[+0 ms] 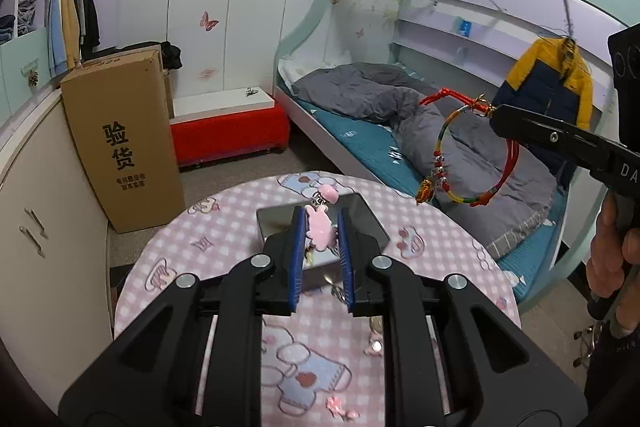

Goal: Organize jewelry
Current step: 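Carry the pink charm and red-string pendant over the grey tin with both grippers, then release the pink charm and red pendant into the tin with both grippers, then withdraw both tools from the tin and move the left tool toward the pink charms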

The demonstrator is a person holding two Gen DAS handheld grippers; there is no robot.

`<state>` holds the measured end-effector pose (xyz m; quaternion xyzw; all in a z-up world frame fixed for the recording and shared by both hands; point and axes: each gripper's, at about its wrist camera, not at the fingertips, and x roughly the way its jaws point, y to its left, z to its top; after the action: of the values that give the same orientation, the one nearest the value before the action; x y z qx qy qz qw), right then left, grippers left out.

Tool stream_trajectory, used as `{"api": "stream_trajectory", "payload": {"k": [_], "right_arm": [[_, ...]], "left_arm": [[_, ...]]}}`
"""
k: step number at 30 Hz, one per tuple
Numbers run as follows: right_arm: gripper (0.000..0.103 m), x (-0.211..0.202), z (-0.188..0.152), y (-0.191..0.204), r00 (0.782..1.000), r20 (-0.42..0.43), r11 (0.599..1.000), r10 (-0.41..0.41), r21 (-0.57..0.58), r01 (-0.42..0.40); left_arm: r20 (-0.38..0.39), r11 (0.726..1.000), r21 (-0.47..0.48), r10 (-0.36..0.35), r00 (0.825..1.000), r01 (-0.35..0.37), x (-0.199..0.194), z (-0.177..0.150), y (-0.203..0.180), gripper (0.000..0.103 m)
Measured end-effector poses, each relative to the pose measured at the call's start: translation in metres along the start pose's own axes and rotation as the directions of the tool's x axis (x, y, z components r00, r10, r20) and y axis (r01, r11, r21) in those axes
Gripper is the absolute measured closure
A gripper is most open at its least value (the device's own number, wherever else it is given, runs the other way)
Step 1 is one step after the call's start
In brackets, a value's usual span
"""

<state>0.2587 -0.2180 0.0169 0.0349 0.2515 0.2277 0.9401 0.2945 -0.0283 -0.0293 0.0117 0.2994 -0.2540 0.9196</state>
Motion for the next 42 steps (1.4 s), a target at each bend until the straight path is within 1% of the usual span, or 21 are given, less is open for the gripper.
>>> {"api": "stream_trajectory", "payload": {"k": [3, 8, 13, 15, 17, 18, 19, 20, 21, 22, 23, 24, 25, 26, 28, 30, 32, 37, 40, 42], "right_arm": [[0.100, 0.012, 0.007, -0.009, 1.000, -0.011, 1.000, 0.002, 0.014, -0.002], [0.100, 0.034, 0.012, -0.024, 0.999, -0.044, 0.999, 0.002, 0.041, 0.000], [0.100, 0.066, 0.005, -0.040, 0.994, -0.105, 0.997, -0.003, 0.078, 0.011], [0.100, 0.083, -0.001, -0.046, 0.990, -0.143, 0.995, -0.004, 0.095, 0.018], [0.099, 0.098, -0.010, -0.052, 0.984, -0.179, 0.993, -0.005, 0.115, 0.026], [0.097, 0.105, -0.014, -0.055, 0.981, -0.194, 0.991, -0.004, 0.127, 0.029], [0.096, 0.110, -0.016, -0.058, 0.979, -0.203, 0.989, -0.007, 0.140, 0.036], [0.094, 0.113, -0.020, -0.062, 0.978, -0.210, 0.986, -0.009, 0.162, 0.044], [0.078, 0.115, -0.024, -0.066, 0.977, -0.213, 0.981, -0.011, 0.186, 0.052], [0.065, 0.116, -0.026, -0.069, 0.977, -0.213, 0.977, -0.025, 0.200, 0.068], [0.028, 0.112, -0.028, -0.072, 0.978, -0.202, 0.972, -0.051, 0.216, 0.095], [0.007, 0.108, -0.029, -0.074, 0.981, -0.181, 0.968, -0.067, 0.225, 0.108], [0.007, 0.102, -0.030, -0.077, 0.985, -0.152, 0.964, -0.083, 0.238, 0.118], [0.007, 0.095, -0.032, -0.079, 0.985, -0.139, 0.958, -0.099, 0.254, 0.132], [0.007, 0.088, -0.032, -0.082, 0.983, -0.135, 0.951, -0.126, 0.267, 0.158], [0.007, 0.076, -0.033, -0.080, 0.981, -0.119, 0.947, -0.153, 0.266, 0.180], [0.007, 0.068, -0.034, -0.078, 0.981, -0.114, 0.948, -0.157, 0.262, 0.182], [0.007, 0.046, -0.033, -0.068, 0.980, -0.078, 0.952, -0.183, 0.234, 0.197], [0.007, 0.027, -0.033, -0.057, 0.980, -0.048, 0.957, -0.194, 0.212, 0.200], [0.007, 0.012, -0.034, -0.051, 0.978, -0.029, 0.957, -0.205, 0.202, 0.206]], "left_arm": [[-0.015, 1.000, -0.011, 0.006, 1.000, -0.006, 0.014, 0.010, 0.005, 0.087], [-0.057, 0.999, -0.032, -0.010, 0.998, 0.008, 0.045, 0.019, 0.008, 0.087], [-0.105, 0.998, -0.059, -0.020, 0.994, 0.014, 0.076, 0.019, 0.011, 0.087], [-0.130, 0.997, -0.075, -0.015, 0.991, 0.006, 0.091, 0.017, 0.015, 0.086], [-0.157, 0.997, -0.079, -0.027, 0.987, 0.015, 0.102, 0.012, 0.018, 0.085], [-0.170, 0.997, -0.078, -0.022, 0.985, 0.009, 0.105, 0.010, 0.019, 0.067], [-0.189, 0.997, -0.077, 0.006, 0.982, -0.021, 0.110, 0.007, 0.021, 0.046], [-0.173, 0.996, -0.082, 0.032, 0.984, -0.047, 0.108, 0.005, 0.023, 0.015], [-0.139, 0.995, -0.083, 0.047, 0.989, -0.059, 0.104, 0.003, 0.024, 0.011], [-0.121, 0.994, -0.083, 0.055, 0.991, -0.065, 0.101, 0.002, 0.024, 0.011], [-0.119, 0.993, -0.087, 0.068, 0.991, -0.079, 0.097, 0.000, 0.027, 0.011], [-0.122, 0.991, -0.090, 0.083, 0.989, -0.095, 0.094, -0.001, 0.029, 0.011], [-0.119, 0.990, -0.091, 0.099, 0.988, -0.110, 0.091, -0.001, 0.030, 0.011], [-0.106, 0.986, -0.091, 0.131, 0.986, -0.141, 0.085, -0.003, 0.031, 0.011], [-0.080, 0.978, -0.094, 0.178, 0.981, -0.185, 0.071, -0.006, 0.033, 0.011], [-0.058, 0.972, -0.095, 0.209, 0.976, -0.214, 0.058, -0.008, 0.033, 0.011], [-0.030, 0.967, -0.086, 0.237, 0.971, -0.239, 0.043, -0.010, 0.029, 0.011], [0.037, 0.956, -0.054, 0.290, 0.956, -0.287, 0.003, -0.017, 0.012, 0.011], [0.072, 0.950, -0.044, 0.311, 0.948, -0.308, -0.021, -0.024, 0.003, 0.010], [0.093, 0.950, -0.042, 0.313, 0.945, -0.310, -0.036, -0.027, -0.002, 0.010]]}}
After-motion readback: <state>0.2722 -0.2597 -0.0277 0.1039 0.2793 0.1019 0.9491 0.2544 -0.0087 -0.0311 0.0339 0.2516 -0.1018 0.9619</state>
